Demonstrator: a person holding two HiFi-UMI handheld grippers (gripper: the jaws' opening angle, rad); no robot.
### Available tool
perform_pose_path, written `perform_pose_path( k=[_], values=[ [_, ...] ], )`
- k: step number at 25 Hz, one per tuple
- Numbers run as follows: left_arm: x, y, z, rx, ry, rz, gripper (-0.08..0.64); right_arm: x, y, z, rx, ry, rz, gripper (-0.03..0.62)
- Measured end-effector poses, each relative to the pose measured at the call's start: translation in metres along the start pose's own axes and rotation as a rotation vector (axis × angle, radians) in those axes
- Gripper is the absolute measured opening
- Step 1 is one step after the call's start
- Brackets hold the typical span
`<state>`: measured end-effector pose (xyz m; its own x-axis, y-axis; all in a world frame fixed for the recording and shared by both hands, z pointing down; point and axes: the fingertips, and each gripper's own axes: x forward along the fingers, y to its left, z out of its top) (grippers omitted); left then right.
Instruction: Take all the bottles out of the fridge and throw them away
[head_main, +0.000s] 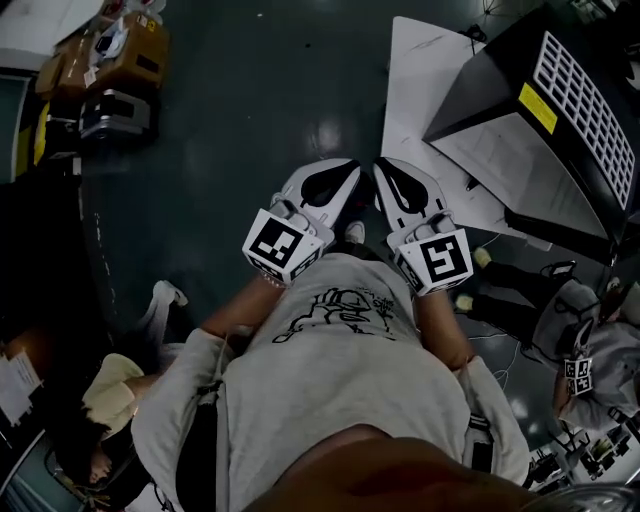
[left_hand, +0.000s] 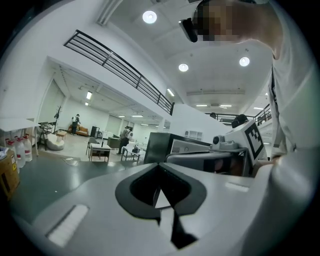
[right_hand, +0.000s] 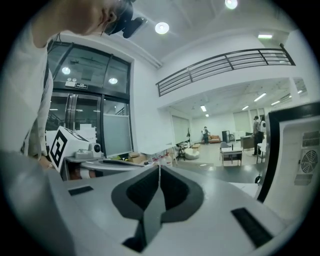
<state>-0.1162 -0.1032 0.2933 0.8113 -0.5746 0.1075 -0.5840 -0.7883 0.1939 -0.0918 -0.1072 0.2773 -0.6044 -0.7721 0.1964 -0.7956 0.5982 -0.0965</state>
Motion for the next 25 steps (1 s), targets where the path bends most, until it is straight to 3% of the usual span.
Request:
perform_pose_path(
  k=[12,25],
  values=[
    [0.001,-0.018,0.048,0.029,-0.055,-0.037,0.009,-0.016,0.012,0.040,-0.028,-0.036,0.061,0.017],
    [0.009,-0.029,0.057,0.033,-0.064,-0.072,0.009,-0.026,0.012,0.062,-0.065,-0.063,0.051,0.009]
  ],
)
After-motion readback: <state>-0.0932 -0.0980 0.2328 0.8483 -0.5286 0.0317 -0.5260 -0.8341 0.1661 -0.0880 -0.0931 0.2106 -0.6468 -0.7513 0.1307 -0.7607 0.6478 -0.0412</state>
